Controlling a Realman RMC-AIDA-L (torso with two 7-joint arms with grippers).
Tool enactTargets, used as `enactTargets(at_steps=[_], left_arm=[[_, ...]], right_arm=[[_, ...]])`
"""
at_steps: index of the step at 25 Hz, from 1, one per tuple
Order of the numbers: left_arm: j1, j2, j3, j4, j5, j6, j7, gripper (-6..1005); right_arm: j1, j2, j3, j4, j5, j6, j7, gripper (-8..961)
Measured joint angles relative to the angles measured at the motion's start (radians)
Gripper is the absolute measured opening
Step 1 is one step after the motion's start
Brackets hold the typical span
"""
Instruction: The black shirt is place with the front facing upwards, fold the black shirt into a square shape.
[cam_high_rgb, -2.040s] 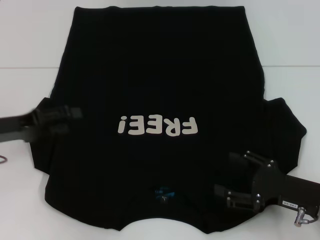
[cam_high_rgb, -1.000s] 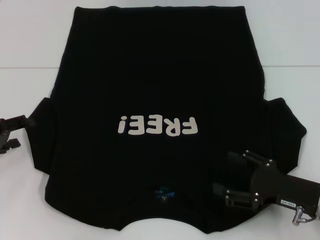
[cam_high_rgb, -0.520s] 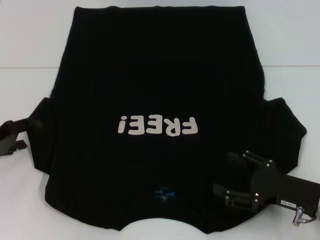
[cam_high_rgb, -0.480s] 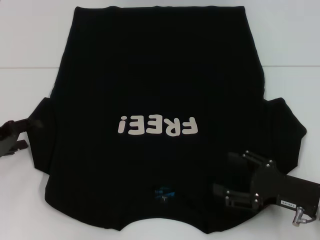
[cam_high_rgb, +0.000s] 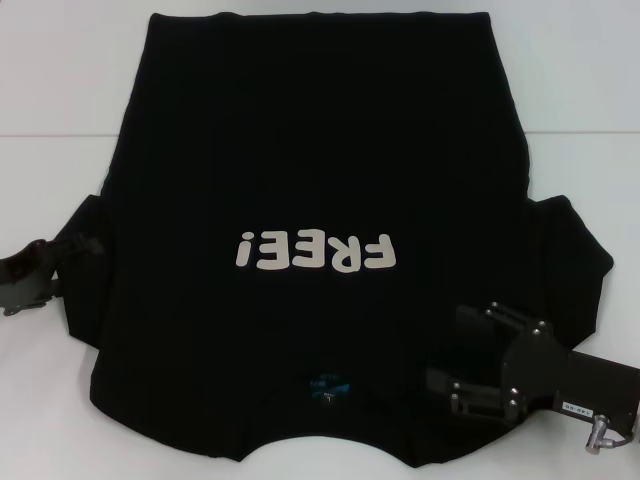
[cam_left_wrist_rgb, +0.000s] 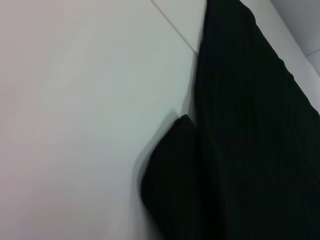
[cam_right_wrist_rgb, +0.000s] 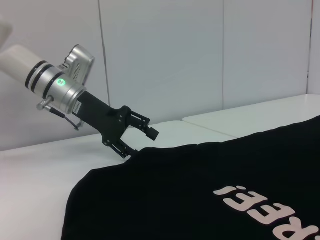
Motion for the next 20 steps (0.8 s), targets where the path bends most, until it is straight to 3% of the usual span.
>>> enactTargets(at_steps=[12, 20], left_arm=[[-0.005, 0.005, 0.025, 0.001, 0.003, -0.015, -0.020, 856], [-0.009, 0.000, 0.026, 0.001, 0.005, -0.033, -0.022, 536]], right_arm=[[0.000, 0.000, 0.000, 0.000, 0.001, -0.007, 0.000, 929], [-0.001, 0.000, 0.000, 0.000, 0.002, -0.007, 0.000, 929]])
